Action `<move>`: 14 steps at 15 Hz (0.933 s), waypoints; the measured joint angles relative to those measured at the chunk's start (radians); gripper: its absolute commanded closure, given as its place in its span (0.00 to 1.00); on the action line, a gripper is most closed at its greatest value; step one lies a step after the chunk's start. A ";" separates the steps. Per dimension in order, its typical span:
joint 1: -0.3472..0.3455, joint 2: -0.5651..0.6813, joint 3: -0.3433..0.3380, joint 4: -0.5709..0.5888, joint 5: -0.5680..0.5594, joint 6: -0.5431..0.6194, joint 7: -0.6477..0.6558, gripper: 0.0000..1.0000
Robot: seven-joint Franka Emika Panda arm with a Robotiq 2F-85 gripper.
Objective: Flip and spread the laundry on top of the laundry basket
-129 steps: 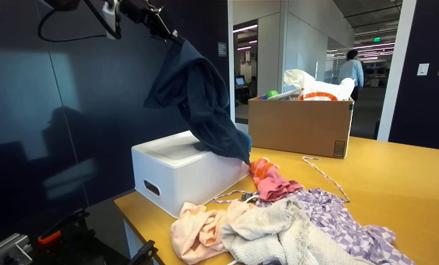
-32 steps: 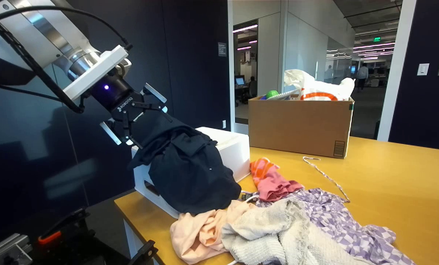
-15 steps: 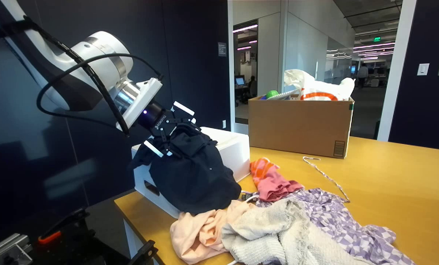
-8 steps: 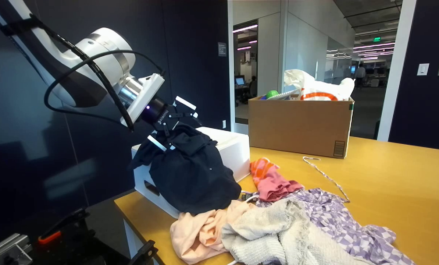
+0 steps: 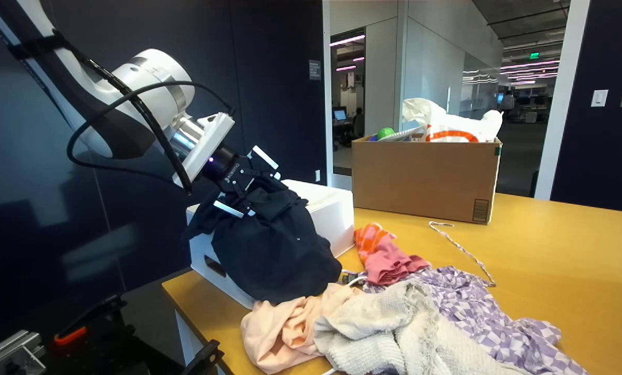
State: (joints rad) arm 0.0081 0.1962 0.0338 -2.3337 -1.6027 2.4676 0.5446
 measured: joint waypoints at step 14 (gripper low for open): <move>-0.006 0.057 -0.005 0.142 0.008 -0.087 -0.077 1.00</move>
State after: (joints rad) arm 0.0019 0.2530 0.0286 -2.1915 -1.5950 2.3809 0.4674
